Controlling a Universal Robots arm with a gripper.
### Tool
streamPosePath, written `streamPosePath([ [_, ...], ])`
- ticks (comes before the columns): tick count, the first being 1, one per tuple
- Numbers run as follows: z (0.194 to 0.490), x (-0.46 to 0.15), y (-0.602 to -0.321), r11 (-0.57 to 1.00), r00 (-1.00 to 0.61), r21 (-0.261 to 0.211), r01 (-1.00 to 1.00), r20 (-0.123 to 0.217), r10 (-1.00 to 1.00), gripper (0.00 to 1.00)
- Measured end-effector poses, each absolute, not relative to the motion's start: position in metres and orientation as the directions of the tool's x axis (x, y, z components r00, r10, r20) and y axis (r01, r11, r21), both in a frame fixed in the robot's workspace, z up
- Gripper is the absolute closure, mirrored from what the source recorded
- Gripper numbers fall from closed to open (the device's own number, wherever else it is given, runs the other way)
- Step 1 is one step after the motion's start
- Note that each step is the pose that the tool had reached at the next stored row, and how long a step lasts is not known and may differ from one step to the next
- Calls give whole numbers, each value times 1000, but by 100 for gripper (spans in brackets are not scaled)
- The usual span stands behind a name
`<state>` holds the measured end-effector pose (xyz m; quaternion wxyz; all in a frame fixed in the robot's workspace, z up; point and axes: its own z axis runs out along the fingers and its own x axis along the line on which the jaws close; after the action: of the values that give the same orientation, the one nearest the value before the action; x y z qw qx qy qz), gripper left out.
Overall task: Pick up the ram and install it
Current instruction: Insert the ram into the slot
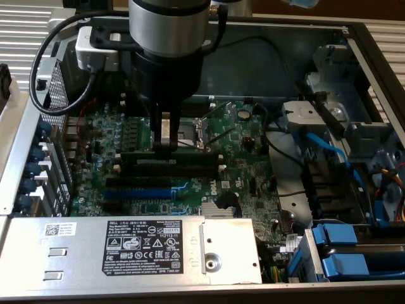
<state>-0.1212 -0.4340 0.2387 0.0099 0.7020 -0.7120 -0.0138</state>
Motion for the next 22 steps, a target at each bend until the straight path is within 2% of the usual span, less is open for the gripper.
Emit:
streamPosePath([
  [22,236,-121,-434,18,-19,34,-999,-5,-1000,88],
])
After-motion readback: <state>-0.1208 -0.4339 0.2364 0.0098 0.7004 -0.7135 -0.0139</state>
